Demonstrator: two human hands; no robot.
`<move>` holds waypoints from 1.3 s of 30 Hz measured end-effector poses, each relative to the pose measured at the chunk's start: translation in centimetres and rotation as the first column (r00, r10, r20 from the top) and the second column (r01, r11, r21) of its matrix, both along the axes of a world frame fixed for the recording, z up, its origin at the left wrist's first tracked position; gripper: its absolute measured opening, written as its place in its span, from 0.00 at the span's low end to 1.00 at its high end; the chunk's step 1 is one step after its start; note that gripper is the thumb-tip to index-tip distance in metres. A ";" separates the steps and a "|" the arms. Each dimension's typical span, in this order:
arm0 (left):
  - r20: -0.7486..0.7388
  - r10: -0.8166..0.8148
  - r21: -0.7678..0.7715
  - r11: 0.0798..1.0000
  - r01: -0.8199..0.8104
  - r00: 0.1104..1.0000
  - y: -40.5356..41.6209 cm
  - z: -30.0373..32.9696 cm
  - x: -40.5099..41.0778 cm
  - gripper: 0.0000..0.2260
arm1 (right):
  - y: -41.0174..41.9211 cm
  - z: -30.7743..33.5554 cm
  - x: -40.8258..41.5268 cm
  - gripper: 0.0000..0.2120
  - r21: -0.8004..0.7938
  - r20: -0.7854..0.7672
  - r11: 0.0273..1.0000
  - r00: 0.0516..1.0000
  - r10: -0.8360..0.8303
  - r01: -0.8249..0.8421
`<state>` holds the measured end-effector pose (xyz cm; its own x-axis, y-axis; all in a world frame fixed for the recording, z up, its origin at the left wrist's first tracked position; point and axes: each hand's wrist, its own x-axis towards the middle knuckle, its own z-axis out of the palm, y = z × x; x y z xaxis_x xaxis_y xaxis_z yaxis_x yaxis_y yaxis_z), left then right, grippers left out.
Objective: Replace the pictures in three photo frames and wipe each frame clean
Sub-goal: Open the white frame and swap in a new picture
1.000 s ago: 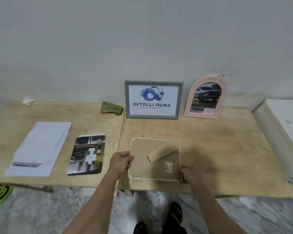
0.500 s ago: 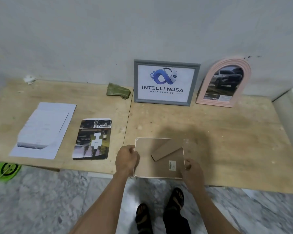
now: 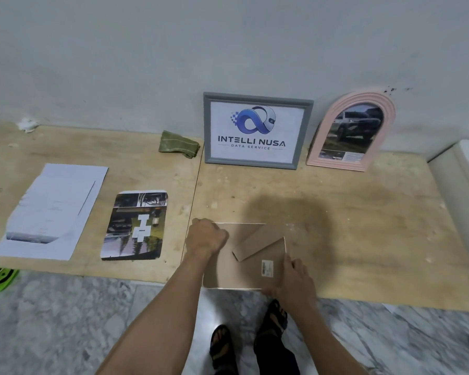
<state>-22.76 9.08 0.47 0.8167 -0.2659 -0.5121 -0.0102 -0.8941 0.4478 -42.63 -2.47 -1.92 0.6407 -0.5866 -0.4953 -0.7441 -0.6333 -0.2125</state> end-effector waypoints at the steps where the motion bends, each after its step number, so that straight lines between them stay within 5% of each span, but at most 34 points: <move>1: -0.018 0.011 -0.001 1.000 -0.011 1.000 -0.1 0.3 0.2 0.25 | 0.0 0.1 0.1 0.51 0.003 0.005 1.000 1.000 -0.012 0.012; 6: -0.067 0.114 -0.009 0.993 -0.115 0.991 -0.5 1.6 0.5 0.11 | 0.2 0.4 0.4 0.49 0.020 0.005 0.998 0.998 -0.056 0.056; 15: -0.170 0.185 -0.098 0.974 -0.203 0.968 0.7 2.3 0.5 0.06 | 0.4 0.2 0.5 0.49 0.015 0.020 0.997 0.996 -0.082 0.082; 24: -0.321 0.212 -0.239 0.925 -0.296 0.923 2.1 0.7 1.1 0.10 | 0.6 0.4 0.8 0.48 0.012 0.008 0.993 0.994 -0.113 0.113; 28: -0.388 0.224 -0.256 0.905 -0.338 0.894 3.0 -0.5 1.3 0.29 | 0.5 0.4 0.8 0.46 0.013 0.017 0.993 0.993 -0.119 0.119; 37: -0.261 0.161 -0.279 0.931 -0.234 0.952 3.6 -0.3 -1.3 0.02 | 0.4 0.3 1.1 0.45 0.021 0.031 0.990 0.990 -0.137 0.136; 39: -0.226 0.177 -0.336 0.909 -0.247 0.958 3.5 -0.4 -2.2 0.07 | 0.4 0.2 1.1 0.46 0.029 0.038 0.989 0.989 -0.146 0.145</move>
